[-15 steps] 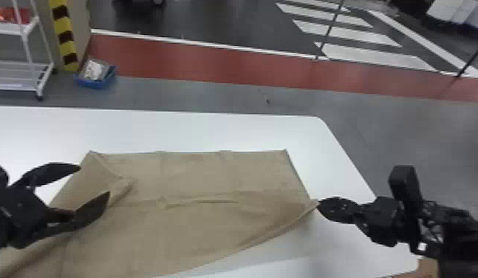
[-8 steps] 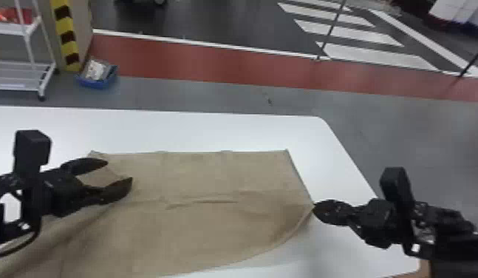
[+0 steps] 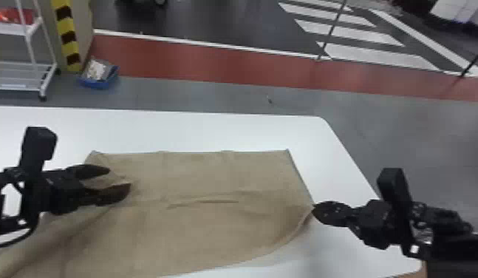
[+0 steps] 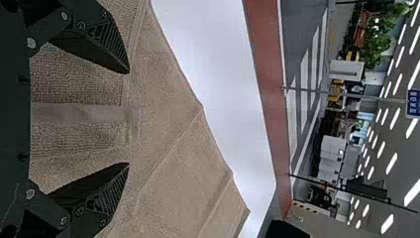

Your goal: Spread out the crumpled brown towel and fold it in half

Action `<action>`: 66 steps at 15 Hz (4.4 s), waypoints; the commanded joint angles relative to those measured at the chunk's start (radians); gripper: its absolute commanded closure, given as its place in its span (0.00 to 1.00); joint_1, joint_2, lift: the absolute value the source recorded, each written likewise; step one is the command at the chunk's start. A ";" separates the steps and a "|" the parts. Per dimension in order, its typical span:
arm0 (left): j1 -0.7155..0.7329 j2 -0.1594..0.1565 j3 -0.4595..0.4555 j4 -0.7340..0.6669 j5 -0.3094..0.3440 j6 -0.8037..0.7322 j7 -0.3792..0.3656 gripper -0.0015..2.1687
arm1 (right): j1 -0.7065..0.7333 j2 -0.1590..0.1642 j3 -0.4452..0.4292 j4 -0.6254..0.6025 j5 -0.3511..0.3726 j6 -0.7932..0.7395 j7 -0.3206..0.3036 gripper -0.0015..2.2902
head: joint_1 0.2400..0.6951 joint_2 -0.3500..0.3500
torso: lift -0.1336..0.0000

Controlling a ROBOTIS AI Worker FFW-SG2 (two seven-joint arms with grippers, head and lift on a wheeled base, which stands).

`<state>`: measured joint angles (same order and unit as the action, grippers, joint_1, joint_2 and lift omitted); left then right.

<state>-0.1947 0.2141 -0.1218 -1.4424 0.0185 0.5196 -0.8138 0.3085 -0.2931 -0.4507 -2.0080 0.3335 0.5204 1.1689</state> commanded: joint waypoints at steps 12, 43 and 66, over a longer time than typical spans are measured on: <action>0.015 0.004 -0.013 -0.021 -0.023 -0.029 -0.024 0.80 | -0.012 0.008 -0.006 0.003 0.002 -0.012 -0.003 0.54 | 1.00 0.07 | 0.08; 0.334 0.137 0.295 -0.329 -0.184 -0.149 0.081 0.10 | -0.289 -0.071 0.147 0.061 0.070 0.289 -0.058 0.54 | 1.00 0.42 | 0.08; 0.313 0.126 0.223 -0.245 -0.236 -0.210 -0.004 0.10 | -0.086 -0.020 0.052 -0.072 0.052 0.243 -0.046 0.54 | 1.00 0.34 | 0.08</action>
<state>0.1364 0.3484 0.1138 -1.7024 -0.2150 0.3092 -0.8201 0.2125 -0.3172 -0.3921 -2.0713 0.3869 0.7637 1.1225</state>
